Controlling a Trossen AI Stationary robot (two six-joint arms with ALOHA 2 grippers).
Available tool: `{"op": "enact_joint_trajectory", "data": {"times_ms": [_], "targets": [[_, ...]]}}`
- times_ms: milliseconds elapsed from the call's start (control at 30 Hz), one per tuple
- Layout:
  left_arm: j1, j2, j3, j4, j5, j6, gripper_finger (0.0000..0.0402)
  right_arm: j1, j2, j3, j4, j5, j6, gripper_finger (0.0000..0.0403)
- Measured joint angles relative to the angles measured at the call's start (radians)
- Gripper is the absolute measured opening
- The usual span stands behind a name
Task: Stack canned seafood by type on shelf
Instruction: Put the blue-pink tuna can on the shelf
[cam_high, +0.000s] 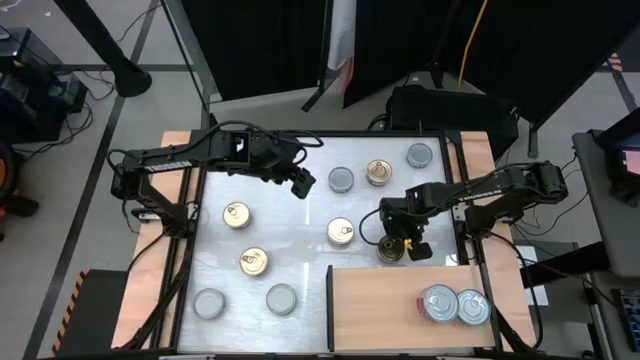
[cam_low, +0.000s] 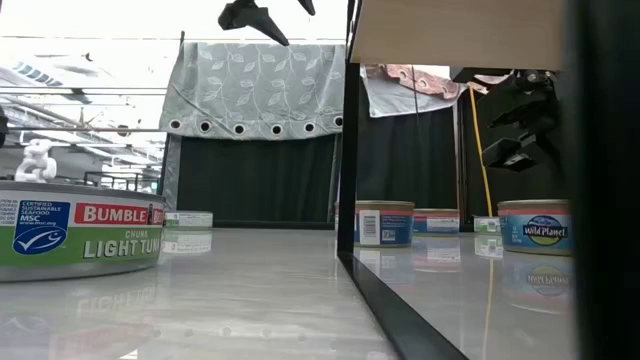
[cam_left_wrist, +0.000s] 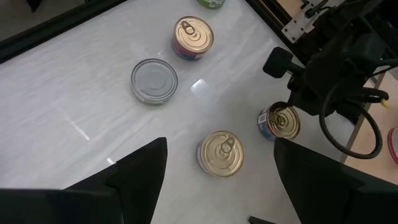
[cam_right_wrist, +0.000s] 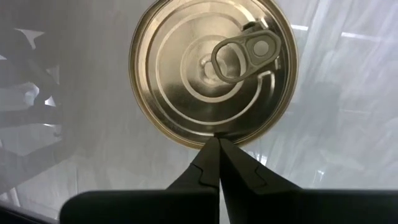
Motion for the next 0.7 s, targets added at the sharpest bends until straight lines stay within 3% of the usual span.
{"op": "enact_joint_trajectory", "data": {"times_ms": [167,333,700], "targets": [[-0.003,0.0,0.0,-0.028,0.0,0.0,0.0295,-0.001,0.0,0.0,0.0,0.017,0.002,0.0],[-0.021,0.0,0.0,-0.052,0.0,0.02,0.0295,-0.003,-0.001,-0.01,0.003,0.099,0.015,0.0],[-0.032,0.0,0.0,-0.055,-0.003,0.02,0.0295,-0.037,-0.011,-0.004,0.007,0.082,0.02,0.0]]}}
